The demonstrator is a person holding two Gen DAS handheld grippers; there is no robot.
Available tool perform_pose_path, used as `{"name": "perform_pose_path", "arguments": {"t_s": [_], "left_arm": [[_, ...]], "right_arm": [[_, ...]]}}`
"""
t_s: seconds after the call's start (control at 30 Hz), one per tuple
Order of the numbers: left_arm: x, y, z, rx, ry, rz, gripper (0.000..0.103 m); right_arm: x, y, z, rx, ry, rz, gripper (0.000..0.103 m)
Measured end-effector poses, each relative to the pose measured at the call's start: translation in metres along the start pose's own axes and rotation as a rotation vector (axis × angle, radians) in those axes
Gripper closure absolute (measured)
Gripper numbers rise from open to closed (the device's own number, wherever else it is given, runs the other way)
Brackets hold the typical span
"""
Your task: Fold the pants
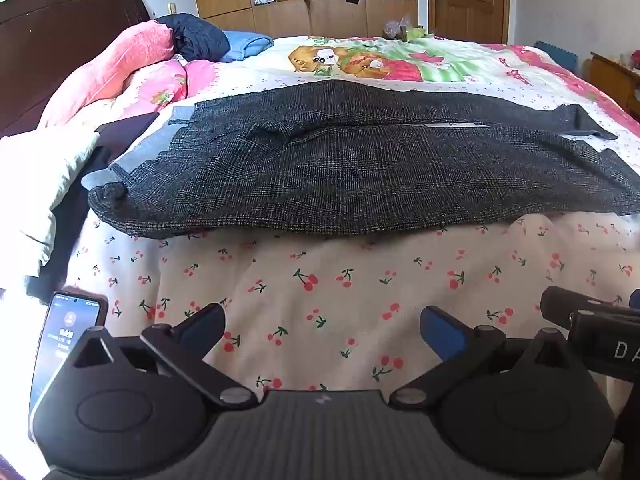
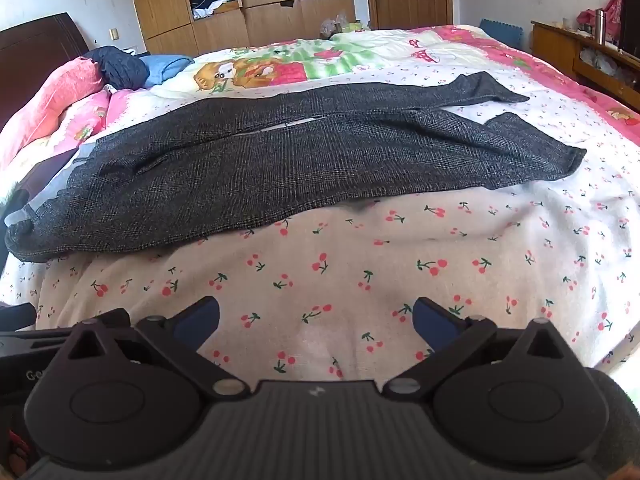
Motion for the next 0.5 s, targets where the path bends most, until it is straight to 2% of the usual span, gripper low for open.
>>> {"name": "perform_pose_path", "arguments": {"t_s": [0.17,0.27,0.5], "left_arm": [[0.000,0.002,0.003,-0.003,-0.003,0.005,0.000],[0.004,-0.008,0.009,-0.007,-0.008,0.005,0.000],[0.004,-0.002,0.001,-0.012,-0.026,-0.004,0.000]], "right_arm": [[0.001,0.000,0.000,0.005,0.005,-0.003,0.001],[0.000,0.000,0.002,0.012,0.007,-0.005,0.001],[0.006,-0.001,0.001,-0.001,-0.014,-0.015,0.001]]}}
Point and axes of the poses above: each gripper's, at about its wrist camera, not at the fingertips, and x roughly the way its jaws point, z to its right, y to its top, the point moved 4 cm from there along x, roughly the way its jaws point, and after that the axes turned 6 degrees about y, right-handed, at the moved point
